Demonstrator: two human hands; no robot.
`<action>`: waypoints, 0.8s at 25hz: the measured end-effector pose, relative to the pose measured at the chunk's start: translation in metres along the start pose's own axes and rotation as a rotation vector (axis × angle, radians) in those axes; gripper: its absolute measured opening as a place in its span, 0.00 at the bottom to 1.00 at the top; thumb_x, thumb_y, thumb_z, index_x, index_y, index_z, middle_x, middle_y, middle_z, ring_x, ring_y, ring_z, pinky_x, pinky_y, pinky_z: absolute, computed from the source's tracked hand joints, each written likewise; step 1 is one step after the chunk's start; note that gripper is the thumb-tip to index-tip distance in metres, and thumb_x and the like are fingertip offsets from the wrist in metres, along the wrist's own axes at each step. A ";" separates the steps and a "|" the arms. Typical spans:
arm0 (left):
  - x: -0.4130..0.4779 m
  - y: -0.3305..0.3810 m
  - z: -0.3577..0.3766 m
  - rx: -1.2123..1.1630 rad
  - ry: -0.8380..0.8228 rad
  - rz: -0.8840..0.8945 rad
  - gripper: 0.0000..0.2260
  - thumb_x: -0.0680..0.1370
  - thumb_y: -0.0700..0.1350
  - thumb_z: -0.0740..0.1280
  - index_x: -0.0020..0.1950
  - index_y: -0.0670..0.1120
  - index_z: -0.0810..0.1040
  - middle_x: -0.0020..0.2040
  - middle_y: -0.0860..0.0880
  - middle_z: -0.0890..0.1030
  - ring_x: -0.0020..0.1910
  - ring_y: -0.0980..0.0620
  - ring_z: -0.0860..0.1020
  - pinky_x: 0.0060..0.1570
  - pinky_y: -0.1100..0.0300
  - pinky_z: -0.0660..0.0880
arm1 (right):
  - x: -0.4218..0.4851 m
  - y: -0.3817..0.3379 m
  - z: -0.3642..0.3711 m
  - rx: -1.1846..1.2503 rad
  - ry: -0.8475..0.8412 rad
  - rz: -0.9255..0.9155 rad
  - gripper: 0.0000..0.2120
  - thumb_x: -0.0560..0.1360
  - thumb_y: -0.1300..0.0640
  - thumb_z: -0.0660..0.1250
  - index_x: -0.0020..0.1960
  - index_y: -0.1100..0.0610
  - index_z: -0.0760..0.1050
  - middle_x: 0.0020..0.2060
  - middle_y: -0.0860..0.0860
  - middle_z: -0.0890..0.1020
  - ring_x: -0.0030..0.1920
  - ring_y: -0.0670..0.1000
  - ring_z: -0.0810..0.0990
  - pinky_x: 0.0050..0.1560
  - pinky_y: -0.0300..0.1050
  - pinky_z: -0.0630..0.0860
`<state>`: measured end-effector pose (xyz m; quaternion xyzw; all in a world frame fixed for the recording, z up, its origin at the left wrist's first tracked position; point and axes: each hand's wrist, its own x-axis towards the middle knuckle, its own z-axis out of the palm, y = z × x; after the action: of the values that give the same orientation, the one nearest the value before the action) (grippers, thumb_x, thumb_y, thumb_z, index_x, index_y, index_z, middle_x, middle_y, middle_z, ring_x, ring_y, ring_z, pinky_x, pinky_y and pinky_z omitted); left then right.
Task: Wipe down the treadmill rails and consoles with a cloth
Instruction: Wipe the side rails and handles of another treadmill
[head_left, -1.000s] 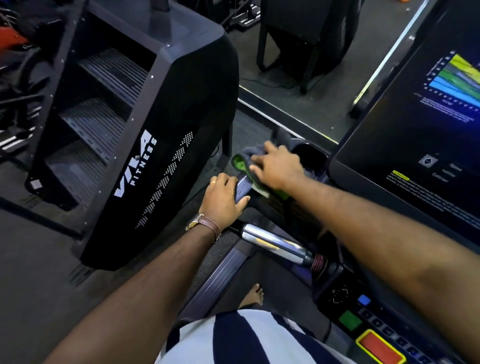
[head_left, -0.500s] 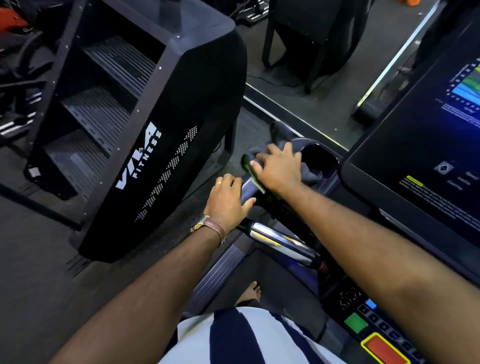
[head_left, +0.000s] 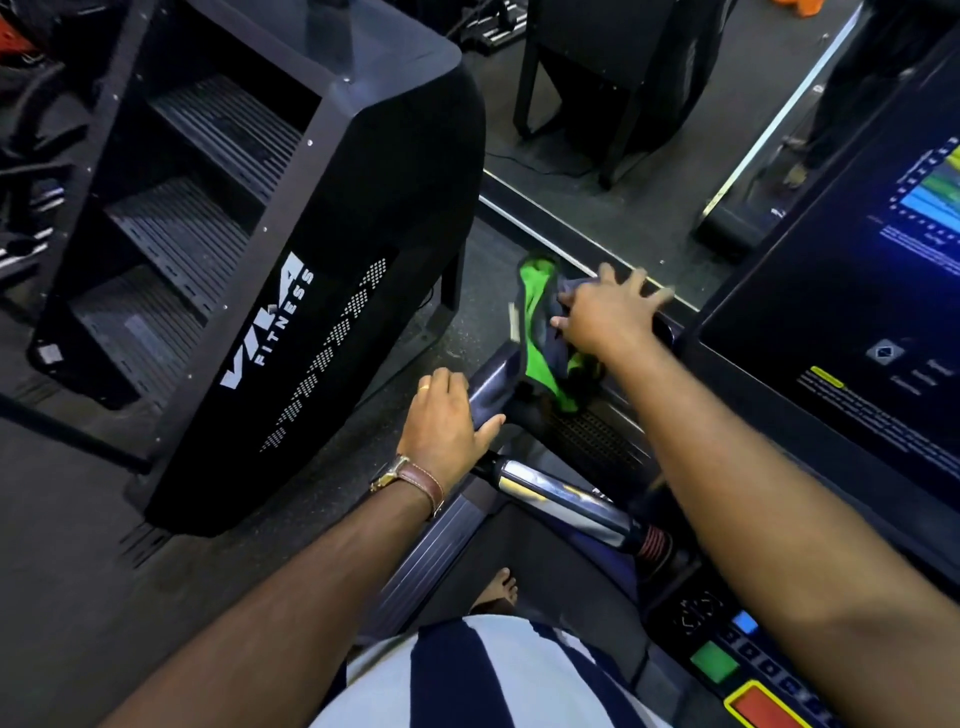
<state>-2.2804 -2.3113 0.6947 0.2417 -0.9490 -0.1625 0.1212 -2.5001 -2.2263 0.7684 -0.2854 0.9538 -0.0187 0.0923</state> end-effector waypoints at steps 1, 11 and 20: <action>-0.001 -0.001 0.000 -0.011 0.008 0.002 0.24 0.70 0.59 0.72 0.50 0.39 0.74 0.47 0.42 0.74 0.48 0.42 0.73 0.52 0.49 0.73 | 0.001 -0.004 0.012 -0.179 0.018 0.003 0.20 0.77 0.43 0.64 0.66 0.47 0.74 0.75 0.55 0.64 0.76 0.65 0.55 0.70 0.72 0.48; -0.013 -0.007 -0.006 -0.059 -0.045 -0.030 0.24 0.64 0.54 0.76 0.50 0.41 0.73 0.49 0.44 0.74 0.50 0.42 0.73 0.55 0.50 0.72 | -0.044 -0.001 0.061 0.038 -0.021 -0.440 0.29 0.79 0.32 0.46 0.77 0.33 0.39 0.79 0.39 0.49 0.79 0.56 0.40 0.65 0.83 0.43; -0.036 -0.015 -0.018 -0.082 -0.053 -0.058 0.25 0.63 0.53 0.78 0.50 0.39 0.75 0.48 0.41 0.75 0.49 0.40 0.73 0.54 0.47 0.73 | -0.042 -0.002 0.069 -0.102 0.000 -0.378 0.37 0.69 0.21 0.38 0.74 0.33 0.57 0.79 0.42 0.52 0.79 0.55 0.39 0.65 0.83 0.44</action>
<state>-2.2377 -2.3108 0.7003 0.2593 -0.9370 -0.2110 0.1011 -2.4516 -2.2039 0.7081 -0.4638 0.8829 0.0128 0.0724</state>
